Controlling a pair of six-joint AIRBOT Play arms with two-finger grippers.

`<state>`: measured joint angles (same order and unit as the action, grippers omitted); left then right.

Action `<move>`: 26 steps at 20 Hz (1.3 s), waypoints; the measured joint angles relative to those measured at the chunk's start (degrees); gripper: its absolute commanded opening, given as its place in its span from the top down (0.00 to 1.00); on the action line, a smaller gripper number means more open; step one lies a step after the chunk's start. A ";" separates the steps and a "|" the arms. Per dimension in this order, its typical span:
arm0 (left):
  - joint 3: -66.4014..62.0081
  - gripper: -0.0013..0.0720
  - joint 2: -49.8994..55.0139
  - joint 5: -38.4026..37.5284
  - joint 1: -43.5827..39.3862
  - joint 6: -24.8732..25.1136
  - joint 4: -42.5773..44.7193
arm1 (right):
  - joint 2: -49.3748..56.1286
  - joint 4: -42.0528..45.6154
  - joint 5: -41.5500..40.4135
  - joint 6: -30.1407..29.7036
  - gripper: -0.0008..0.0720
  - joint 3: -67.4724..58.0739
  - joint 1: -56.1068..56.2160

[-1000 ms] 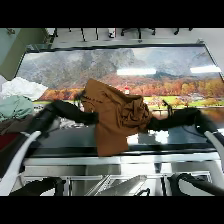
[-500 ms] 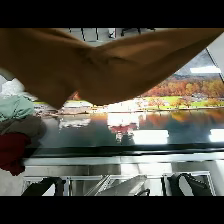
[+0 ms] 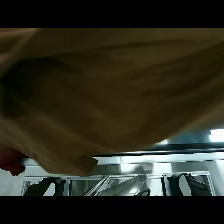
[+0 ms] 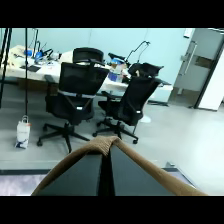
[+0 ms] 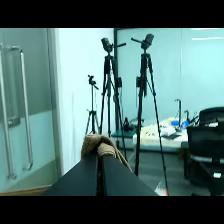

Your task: Fold the shirts.

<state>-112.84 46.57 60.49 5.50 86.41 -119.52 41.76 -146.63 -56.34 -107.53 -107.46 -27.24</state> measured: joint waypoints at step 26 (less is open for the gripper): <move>-1.84 0.97 68.94 -1.84 -4.37 1.73 2.34 | 63.12 0.28 9.29 0.31 0.96 22.21 11.32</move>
<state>-114.67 115.50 58.65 1.13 88.14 -117.19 104.88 -146.34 -47.05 -107.22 -85.25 -15.92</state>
